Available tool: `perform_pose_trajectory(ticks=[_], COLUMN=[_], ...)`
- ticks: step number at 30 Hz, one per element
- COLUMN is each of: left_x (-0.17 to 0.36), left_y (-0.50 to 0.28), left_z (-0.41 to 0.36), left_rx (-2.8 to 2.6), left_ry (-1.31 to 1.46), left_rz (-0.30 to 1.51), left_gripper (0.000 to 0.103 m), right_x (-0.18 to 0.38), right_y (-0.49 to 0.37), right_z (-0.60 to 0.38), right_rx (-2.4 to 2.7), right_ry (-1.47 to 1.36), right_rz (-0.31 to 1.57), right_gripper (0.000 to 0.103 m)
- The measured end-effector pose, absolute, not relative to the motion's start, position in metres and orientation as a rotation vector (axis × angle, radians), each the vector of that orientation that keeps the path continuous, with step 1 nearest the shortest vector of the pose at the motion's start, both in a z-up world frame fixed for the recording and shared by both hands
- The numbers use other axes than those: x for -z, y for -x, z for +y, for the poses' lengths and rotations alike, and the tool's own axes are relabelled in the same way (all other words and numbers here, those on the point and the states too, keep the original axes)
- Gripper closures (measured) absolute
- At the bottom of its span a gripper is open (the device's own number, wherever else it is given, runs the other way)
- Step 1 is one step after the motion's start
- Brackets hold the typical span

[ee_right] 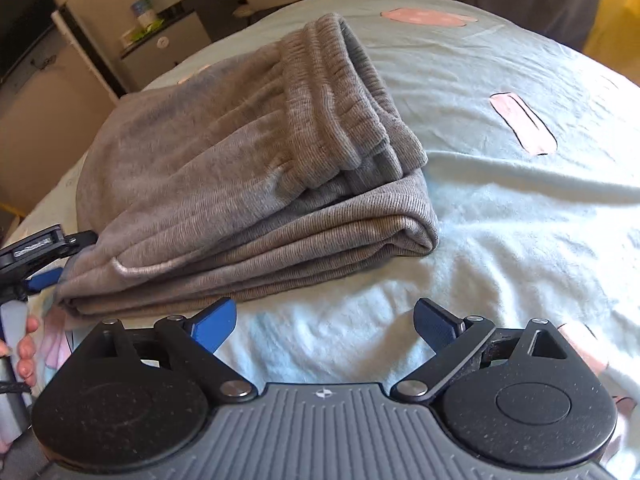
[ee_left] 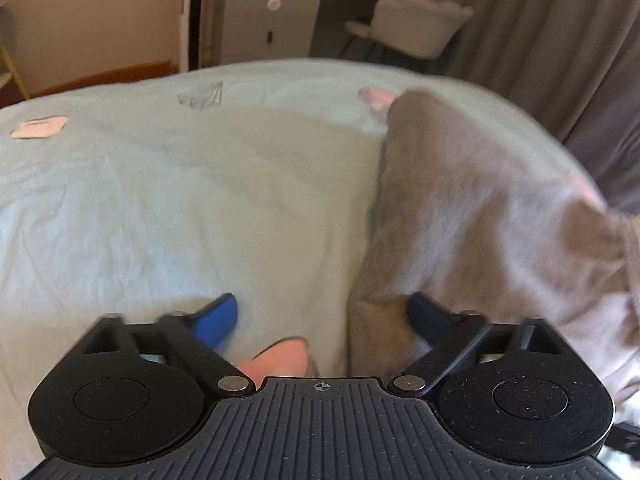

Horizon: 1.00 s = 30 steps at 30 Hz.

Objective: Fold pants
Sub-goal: 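Release the folded pants and pull both tools back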

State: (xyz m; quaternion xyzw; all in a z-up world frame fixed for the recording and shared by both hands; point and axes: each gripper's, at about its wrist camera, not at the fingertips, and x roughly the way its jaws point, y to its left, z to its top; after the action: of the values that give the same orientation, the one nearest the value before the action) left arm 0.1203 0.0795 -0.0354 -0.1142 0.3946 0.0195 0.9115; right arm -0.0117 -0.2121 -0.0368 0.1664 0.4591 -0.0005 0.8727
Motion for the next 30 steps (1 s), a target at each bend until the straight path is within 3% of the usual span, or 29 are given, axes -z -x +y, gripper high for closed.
perform_pose_trajectory(ticks=[1,3,7,13,17,25,30], left_x=[0.028,0.014,0.000,0.023,0.019,0.015,0.016], left_y=[-0.120,-0.122,-0.147,-0.176,-0.148,-0.084,-0.045], left_z=[0.080,0.078,0.066,0.049,0.037,0.031,0.029], left_rx=[-0.032,-0.043,-0.039,-0.047,-0.017,0.047,0.069], left_ry=[0.241,0.222,0.179,0.094,-0.031,0.042,0.059], left_rz=[0.791,0.733,0.679,0.809,0.788,0.849,0.841], left_gripper=[0.021,0.020,0.010,0.006,0.007,0.007,0.007], right_x=[0.037,0.037,0.042,0.042,0.042,0.035,0.013], right_y=[0.013,0.014,0.013,0.011,0.012,0.020,0.043], right_z=[-0.213,-0.216,-0.218,-0.219,-0.222,-0.204,-0.182], right_rx=[-0.007,-0.017,-0.018,-0.030,-0.033,-0.001,0.032], right_ry=[-0.365,-0.400,-0.426,-0.419,-0.441,-0.328,-0.199], right_rz=[0.944,0.918,0.911,0.906,0.902,0.958,0.884], right_gripper=[0.007,0.007,0.007,0.006,0.006,0.004,0.004])
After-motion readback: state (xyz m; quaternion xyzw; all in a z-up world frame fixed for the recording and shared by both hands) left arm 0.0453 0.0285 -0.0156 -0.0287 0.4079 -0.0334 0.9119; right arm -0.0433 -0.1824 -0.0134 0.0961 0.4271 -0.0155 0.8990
